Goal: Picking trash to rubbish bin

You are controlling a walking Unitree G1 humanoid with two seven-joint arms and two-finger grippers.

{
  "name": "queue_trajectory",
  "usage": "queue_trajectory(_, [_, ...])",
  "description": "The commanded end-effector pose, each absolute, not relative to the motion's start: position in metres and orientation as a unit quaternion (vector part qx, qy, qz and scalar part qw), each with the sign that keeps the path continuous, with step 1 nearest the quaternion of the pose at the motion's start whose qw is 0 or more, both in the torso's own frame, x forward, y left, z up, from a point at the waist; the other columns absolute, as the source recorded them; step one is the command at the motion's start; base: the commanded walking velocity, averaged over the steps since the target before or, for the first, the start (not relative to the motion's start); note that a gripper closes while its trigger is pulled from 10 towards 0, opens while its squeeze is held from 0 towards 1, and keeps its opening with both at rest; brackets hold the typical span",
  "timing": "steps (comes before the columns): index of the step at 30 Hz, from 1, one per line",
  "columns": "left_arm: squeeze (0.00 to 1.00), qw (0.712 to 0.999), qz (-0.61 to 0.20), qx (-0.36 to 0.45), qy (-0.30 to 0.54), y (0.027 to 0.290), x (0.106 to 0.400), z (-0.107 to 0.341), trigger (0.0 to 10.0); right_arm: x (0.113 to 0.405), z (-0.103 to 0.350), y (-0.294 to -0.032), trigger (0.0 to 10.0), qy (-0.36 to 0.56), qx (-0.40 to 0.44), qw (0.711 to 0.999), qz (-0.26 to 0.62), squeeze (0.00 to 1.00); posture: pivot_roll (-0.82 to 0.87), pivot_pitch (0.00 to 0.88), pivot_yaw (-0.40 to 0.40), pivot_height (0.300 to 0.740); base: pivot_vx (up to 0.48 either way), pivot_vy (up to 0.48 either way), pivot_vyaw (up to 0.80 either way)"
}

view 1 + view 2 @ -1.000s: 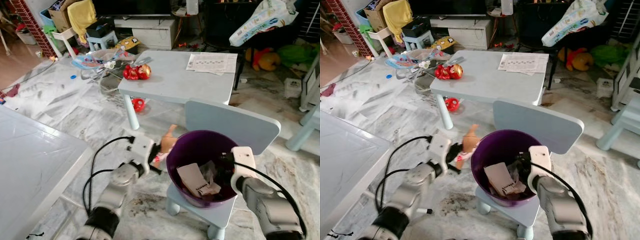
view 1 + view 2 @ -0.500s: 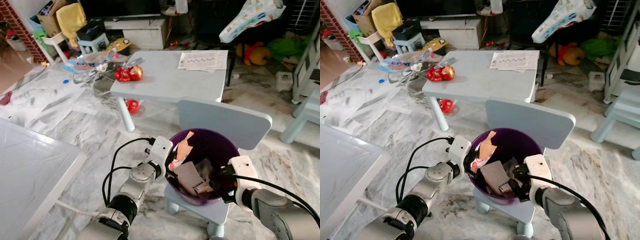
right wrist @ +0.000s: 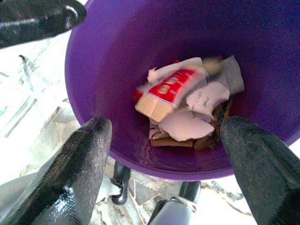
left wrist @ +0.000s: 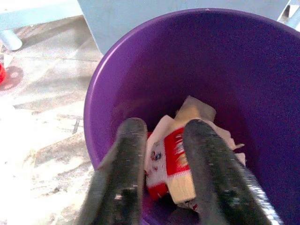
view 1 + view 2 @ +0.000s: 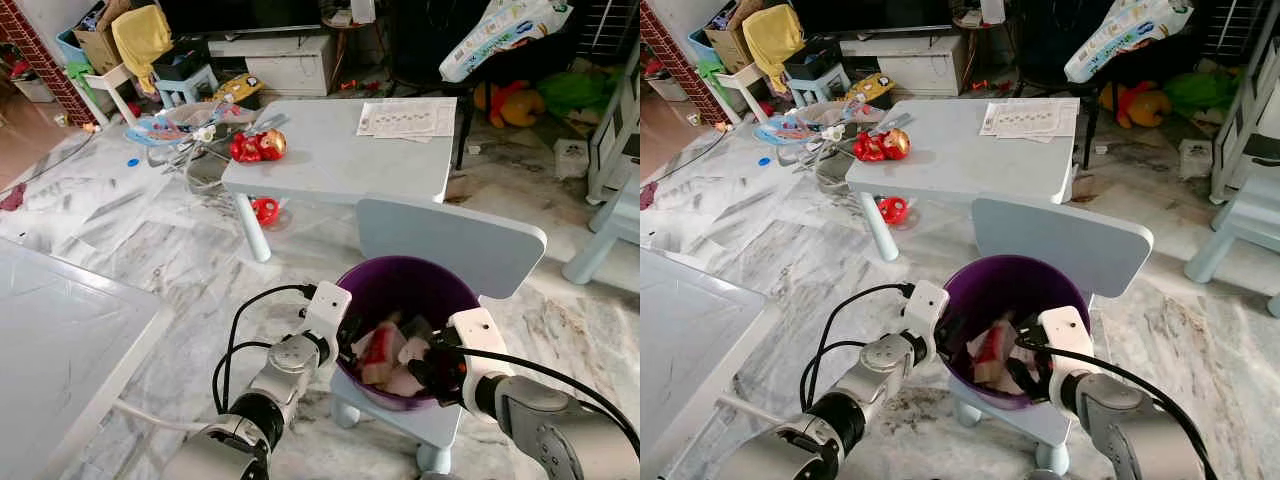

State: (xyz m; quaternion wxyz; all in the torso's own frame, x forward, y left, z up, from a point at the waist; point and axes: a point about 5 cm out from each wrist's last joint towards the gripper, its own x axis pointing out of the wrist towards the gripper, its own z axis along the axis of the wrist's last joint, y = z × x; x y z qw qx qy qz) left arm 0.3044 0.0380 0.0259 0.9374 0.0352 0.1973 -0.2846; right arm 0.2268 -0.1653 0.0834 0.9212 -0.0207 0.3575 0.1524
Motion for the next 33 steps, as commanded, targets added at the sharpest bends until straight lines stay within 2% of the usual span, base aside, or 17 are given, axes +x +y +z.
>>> queue_trajectory(1, [1.0,0.941,-0.275,0.035,0.197,0.044,0.309,0.028,10.0,0.228,0.086,-0.158,10.0,0.353,-0.022,0.921,0.167,0.0,-0.26,0.099,0.182,0.74,0.0,0.0,0.0])
queue_trajectory(8, [1.0,0.944,-0.263,0.04,0.196,0.05,0.313,0.029,10.0,0.231,0.086,-0.155,10.0,0.35,-0.025,0.92,0.173,0.0,-0.23,0.085,0.174,0.74,0.0,0.0,0.0])
queue_trajectory(13, [1.0,0.956,-0.243,0.011,0.164,0.061,0.324,0.043,10.0,0.243,0.087,-0.15,10.0,0.329,-0.044,0.926,0.179,0.0,-0.2,0.07,0.163,0.74,0.0,0.0,0.0])
queue_trajectory(19, [1.0,0.971,-0.211,-0.032,0.108,0.075,0.341,0.066,10.0,0.255,0.091,-0.145,10.0,0.302,-0.067,0.932,0.188,0.0,-0.17,0.05,0.147,0.74,0.0,0.0,0.0])
queue_trajectory(23, [1.0,0.982,-0.186,-0.036,0.015,0.086,0.352,0.097,10.0,0.269,0.098,-0.142,10.0,0.259,-0.088,0.946,0.172,0.0,-0.15,0.042,0.137,0.74,0.0,0.0,0.0])
queue_trajectory(28, [1.0,0.993,-0.109,-0.005,-0.055,0.115,0.354,0.119,10.0,0.285,0.116,-0.14,10.0,0.188,-0.075,0.969,0.145,0.0,-0.13,0.039,0.135,0.74,0.0,0.0,0.0])
queue_trajectory(29, [1.0,0.995,-0.064,0.031,-0.073,0.134,0.35,0.122,10.0,0.291,0.124,-0.139,10.0,0.159,-0.069,0.975,0.138,0.0,-0.12,0.036,0.133,0.74,0.0,0.0,0.0])
queue_trajectory(31, [1.0,0.995,-0.051,0.041,-0.076,0.141,0.348,0.122,10.0,0.293,0.126,-0.139,10.0,0.151,-0.069,0.977,0.137,0.0,-0.12,0.036,0.131,0.74,0.0,0.0,0.0])
queue_trajectory(33, [1.0,0.996,-0.017,0.056,-0.074,0.162,0.338,0.116,10.0,0.298,0.132,-0.138,10.0,0.13,-0.063,0.981,0.127,0.0,-0.1,0.034,0.124,0.74,0.0,0.0,0.0])
